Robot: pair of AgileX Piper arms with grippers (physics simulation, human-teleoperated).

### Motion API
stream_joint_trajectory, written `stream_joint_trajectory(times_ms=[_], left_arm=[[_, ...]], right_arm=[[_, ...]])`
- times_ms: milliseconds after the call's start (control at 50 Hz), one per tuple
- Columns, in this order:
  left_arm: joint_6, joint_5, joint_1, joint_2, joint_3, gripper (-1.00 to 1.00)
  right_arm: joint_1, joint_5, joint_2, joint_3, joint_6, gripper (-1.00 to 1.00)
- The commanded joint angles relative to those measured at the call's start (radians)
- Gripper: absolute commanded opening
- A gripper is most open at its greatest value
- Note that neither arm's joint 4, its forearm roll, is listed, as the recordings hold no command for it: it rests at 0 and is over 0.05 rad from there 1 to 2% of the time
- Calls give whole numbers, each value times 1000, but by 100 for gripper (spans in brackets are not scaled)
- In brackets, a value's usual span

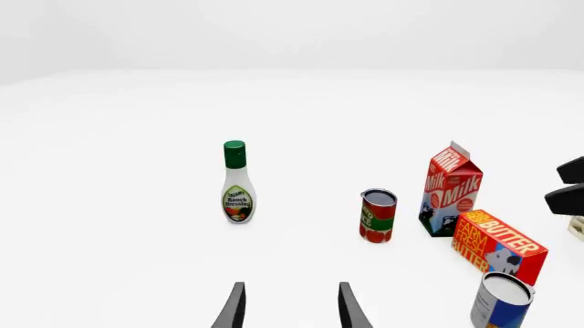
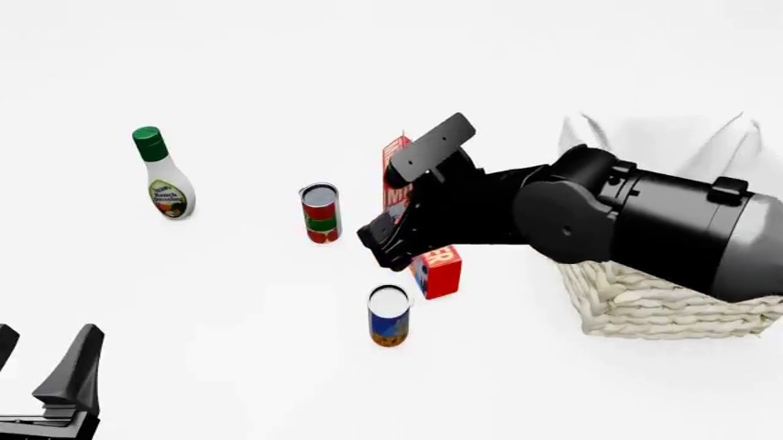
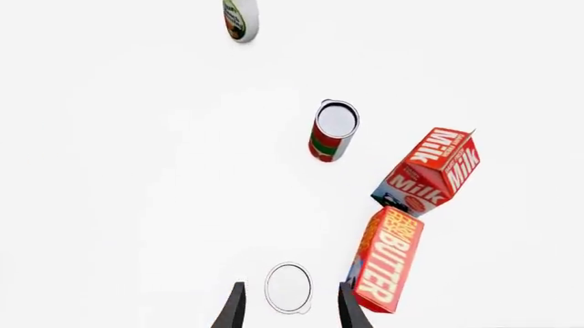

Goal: Pick the alphabet soup and place it in the basket.

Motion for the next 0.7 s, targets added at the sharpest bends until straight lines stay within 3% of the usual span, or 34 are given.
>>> stream_joint_trajectory(times_ms=[20,160,700], left_arm=[[0,0,0,0,0,100],[0,0,0,0,0,100],[0,0,0,0,0,100]], right_arm=[[10,-44,17,28,58,100],[14,-80,33,58,85,100],[-16,-105,60,66,91,100]])
